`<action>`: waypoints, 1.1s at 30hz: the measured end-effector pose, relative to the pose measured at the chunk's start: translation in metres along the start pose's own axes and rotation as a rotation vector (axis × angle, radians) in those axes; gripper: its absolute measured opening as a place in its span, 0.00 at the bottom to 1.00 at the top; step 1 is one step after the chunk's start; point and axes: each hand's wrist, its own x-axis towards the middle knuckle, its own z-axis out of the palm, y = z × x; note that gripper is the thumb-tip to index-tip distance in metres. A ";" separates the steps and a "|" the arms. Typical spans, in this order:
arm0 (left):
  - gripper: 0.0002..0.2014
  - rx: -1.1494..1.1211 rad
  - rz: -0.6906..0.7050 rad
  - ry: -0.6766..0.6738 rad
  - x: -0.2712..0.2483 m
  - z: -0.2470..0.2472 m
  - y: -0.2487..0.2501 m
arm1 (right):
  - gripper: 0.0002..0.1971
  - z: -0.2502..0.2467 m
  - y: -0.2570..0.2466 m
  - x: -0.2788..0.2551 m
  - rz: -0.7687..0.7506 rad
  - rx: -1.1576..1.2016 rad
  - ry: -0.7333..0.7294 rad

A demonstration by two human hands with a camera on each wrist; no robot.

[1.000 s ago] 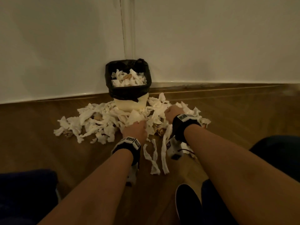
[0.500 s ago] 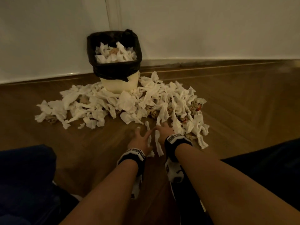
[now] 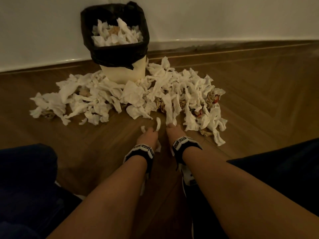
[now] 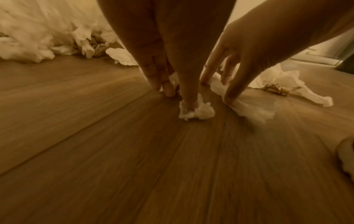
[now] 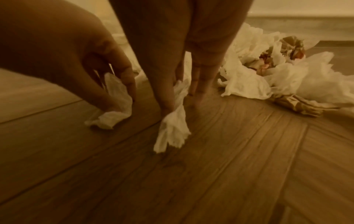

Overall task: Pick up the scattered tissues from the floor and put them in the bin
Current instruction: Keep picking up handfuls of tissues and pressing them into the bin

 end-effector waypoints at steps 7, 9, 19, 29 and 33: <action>0.19 -0.205 -0.097 0.024 0.000 0.003 -0.011 | 0.16 -0.003 -0.009 0.004 0.048 -0.008 -0.007; 0.17 -0.157 -0.126 0.005 0.000 0.000 -0.014 | 0.15 -0.003 -0.009 0.003 0.093 -0.031 0.004; 0.15 -0.100 -0.089 0.113 -0.007 -0.028 -0.020 | 0.18 -0.035 -0.014 0.000 0.194 0.150 0.036; 0.08 -0.184 -0.001 0.331 -0.037 -0.094 -0.029 | 0.18 -0.111 -0.034 -0.024 0.074 0.307 0.053; 0.09 -0.161 -0.004 0.370 -0.052 -0.131 -0.036 | 0.18 -0.152 -0.054 -0.040 0.031 0.336 0.080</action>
